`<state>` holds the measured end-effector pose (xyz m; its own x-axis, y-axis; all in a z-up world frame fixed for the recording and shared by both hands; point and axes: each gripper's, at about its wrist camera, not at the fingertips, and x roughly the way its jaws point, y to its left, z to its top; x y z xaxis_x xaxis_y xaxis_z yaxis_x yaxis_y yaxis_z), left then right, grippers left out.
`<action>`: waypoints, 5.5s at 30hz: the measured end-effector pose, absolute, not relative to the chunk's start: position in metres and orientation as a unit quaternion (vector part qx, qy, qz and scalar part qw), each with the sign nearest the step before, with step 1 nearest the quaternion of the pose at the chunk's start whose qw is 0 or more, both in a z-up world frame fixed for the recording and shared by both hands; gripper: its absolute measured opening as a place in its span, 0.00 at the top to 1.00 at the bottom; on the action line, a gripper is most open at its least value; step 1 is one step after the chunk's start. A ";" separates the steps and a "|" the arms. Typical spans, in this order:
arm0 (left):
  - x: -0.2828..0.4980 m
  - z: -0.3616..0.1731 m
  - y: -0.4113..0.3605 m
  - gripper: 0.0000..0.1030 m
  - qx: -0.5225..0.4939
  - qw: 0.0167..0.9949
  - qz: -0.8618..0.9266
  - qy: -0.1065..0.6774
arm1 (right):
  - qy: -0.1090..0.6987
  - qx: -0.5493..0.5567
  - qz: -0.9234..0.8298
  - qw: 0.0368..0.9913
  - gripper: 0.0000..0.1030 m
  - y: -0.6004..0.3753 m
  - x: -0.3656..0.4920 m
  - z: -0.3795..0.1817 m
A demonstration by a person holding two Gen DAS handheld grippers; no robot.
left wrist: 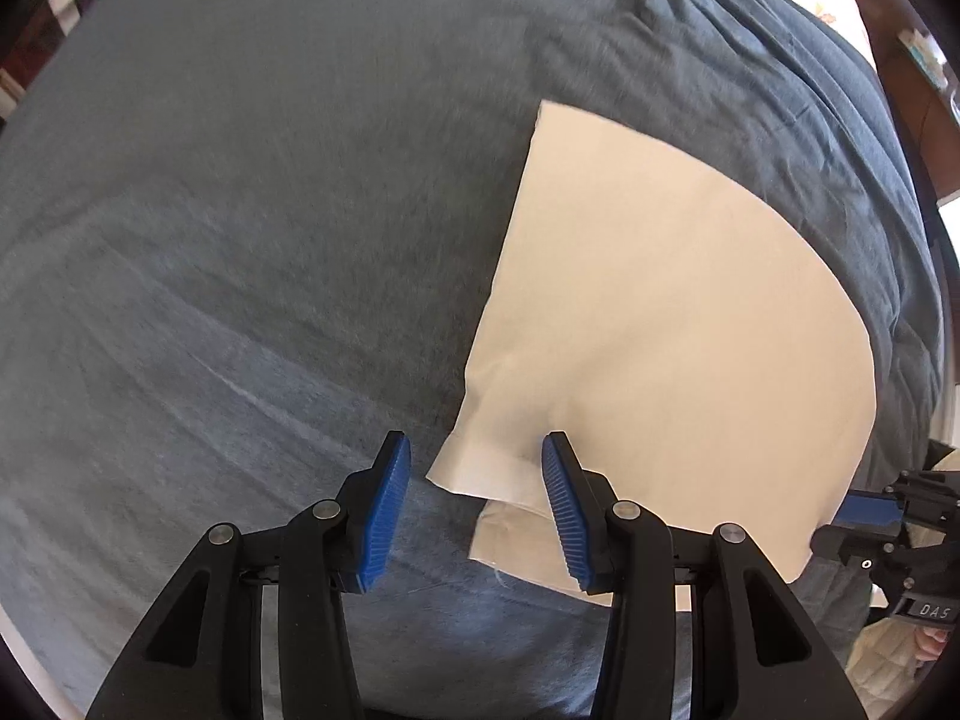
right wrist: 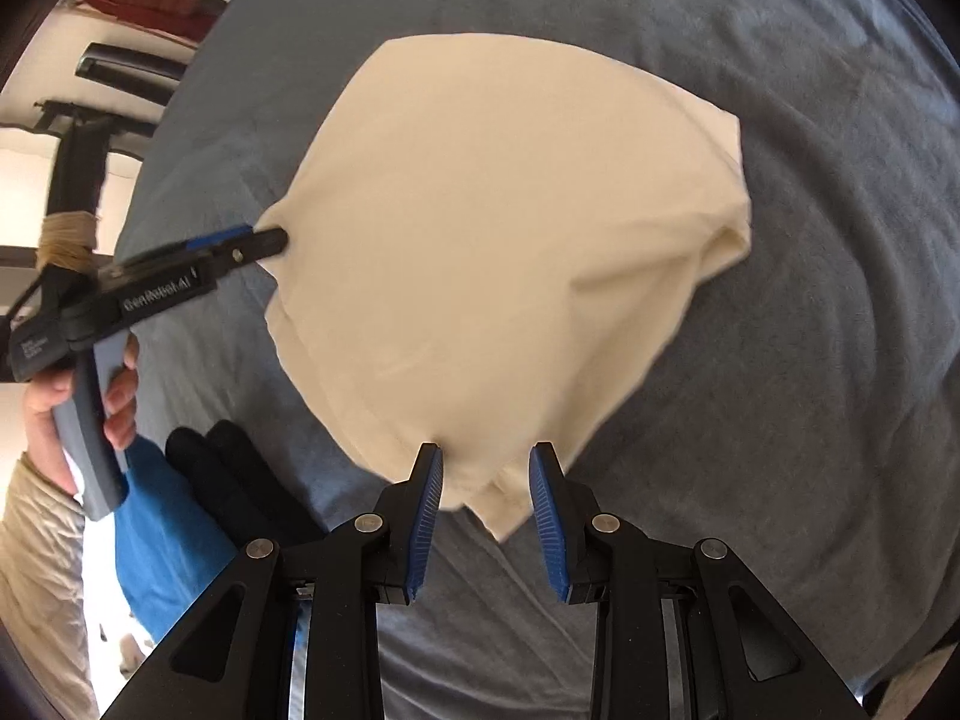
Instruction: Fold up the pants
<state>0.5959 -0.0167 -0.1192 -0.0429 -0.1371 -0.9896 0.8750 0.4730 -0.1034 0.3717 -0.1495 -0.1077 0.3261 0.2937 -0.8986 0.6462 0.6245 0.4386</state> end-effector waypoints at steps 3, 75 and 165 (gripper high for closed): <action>0.597 -0.129 -0.018 0.57 0.307 0.610 -0.409 0.606 | 0.569 0.412 -0.127 0.701 0.70 -0.149 0.377 -0.110; 0.336 -0.087 -0.019 0.50 0.149 0.802 -0.105 0.569 | 0.550 -0.004 0.092 0.830 0.57 -0.288 0.369 -0.066; 0.426 -0.105 0.054 0.48 -0.222 0.849 -0.025 0.480 | 0.552 0.065 0.092 0.826 0.55 -0.258 0.479 -0.087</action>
<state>0.4263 0.0538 -0.1055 0.5388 -0.2553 -0.8029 -0.1699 0.9005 -0.4003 0.4790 -0.2584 -0.0873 0.3734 0.2234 -0.9004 -0.0799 0.9747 0.2087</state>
